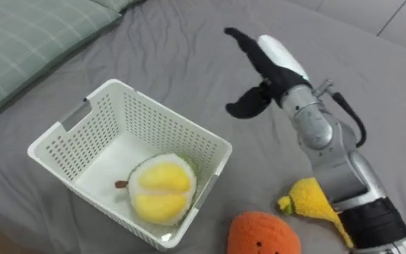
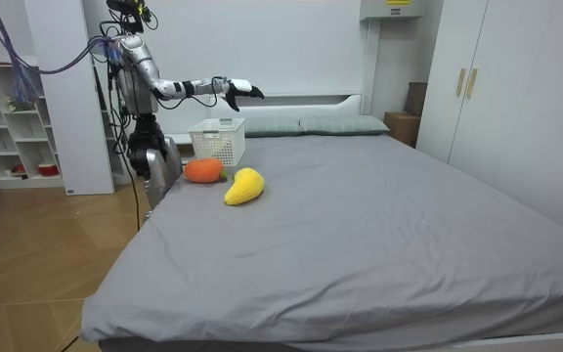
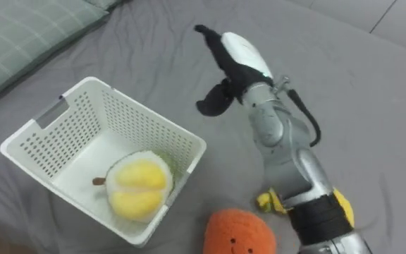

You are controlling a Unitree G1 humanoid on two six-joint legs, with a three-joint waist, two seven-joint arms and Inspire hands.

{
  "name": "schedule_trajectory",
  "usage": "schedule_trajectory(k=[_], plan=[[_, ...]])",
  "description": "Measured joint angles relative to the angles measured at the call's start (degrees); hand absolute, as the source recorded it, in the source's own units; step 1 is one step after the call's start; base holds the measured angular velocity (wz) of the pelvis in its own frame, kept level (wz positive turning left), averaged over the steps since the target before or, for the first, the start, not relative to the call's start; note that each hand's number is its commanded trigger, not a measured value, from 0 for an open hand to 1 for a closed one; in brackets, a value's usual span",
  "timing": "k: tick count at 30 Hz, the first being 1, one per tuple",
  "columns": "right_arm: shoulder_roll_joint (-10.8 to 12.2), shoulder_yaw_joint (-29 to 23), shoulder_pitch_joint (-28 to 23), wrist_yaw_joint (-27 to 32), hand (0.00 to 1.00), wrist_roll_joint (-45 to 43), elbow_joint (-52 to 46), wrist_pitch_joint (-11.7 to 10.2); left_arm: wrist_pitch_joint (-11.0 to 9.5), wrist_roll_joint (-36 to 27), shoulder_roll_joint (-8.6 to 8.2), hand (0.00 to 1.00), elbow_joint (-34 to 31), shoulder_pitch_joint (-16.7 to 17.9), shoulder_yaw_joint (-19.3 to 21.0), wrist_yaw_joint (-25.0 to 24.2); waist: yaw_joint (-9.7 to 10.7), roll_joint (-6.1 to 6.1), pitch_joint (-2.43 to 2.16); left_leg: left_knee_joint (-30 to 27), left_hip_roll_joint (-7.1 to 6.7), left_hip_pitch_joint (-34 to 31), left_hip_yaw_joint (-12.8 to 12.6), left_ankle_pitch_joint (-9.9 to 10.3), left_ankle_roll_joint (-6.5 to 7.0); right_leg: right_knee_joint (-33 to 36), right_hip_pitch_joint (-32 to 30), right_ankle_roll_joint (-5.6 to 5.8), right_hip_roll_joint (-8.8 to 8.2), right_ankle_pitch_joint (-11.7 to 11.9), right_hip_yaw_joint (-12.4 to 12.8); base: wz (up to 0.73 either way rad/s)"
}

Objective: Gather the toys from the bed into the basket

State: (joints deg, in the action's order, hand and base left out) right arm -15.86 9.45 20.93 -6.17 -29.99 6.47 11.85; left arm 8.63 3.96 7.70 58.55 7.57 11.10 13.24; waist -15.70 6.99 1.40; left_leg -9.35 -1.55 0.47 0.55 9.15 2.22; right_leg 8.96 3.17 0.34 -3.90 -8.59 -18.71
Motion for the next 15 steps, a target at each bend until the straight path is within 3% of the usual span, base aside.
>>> schedule_trajectory(k=[2,5,6,9,15], plan=[[-1.3,-2.9,-1.3,1.3,0.0,1.0,0.3,-0.1,-0.4,0.0,0.01,0.0,-0.2,0.4,0.6,-0.1,2.3,-0.67,-0.14,0.2,0.12,0.3,-0.6,0.1,0.08,0.1,0.0,0.01,0.07,0.0,0.7,-0.14],[-2.9,-5.1,-1.3,3.2,0.0,1.4,4.0,-0.6,-0.5,0.1,0.1,0.0,-0.2,0.3,1.7,0.0,3.2,-0.77,-0.19,0.8,0.42,1.2,-1.7,0.1,0.06,0.6,-0.1,0.01,0.25,0.0,1.6,-0.19],[-3.1,-6.4,-1.3,3.8,0.0,1.5,5.7,-0.6,-0.5,0.3,0.11,0.0,-0.3,0.2,1.8,0.0,4.1,-0.69,-0.42,0.8,0.44,1.2,-1.8,0.1,0.07,0.7,-0.1,0.01,0.22,0.0,1.5,-0.08],[-3.2,-8.3,-1.3,4.9,0.0,1.6,7.8,-0.1,-0.2,0.2,0.1,0.0,-0.5,-0.2,1.8,0.0,5.8,-0.62,-0.48,0.7,0.47,1.7,-2.3,0.1,0.09,0.9,-0.2,0.01,0.33,0.0,2.4,-0.1],[-3.2,-9.6,-1.3,6.9,0.0,4.2,12.7,0.6,0.6,0.1,0.08,0.0,-0.4,-0.2,1.8,0.1,7.6,-0.58,-1.35,0.8,0.75,2.5,-3.6,0.2,0.07,1.0,-0.2,-0.14,0.93,0.1,3.8,-0.1]])
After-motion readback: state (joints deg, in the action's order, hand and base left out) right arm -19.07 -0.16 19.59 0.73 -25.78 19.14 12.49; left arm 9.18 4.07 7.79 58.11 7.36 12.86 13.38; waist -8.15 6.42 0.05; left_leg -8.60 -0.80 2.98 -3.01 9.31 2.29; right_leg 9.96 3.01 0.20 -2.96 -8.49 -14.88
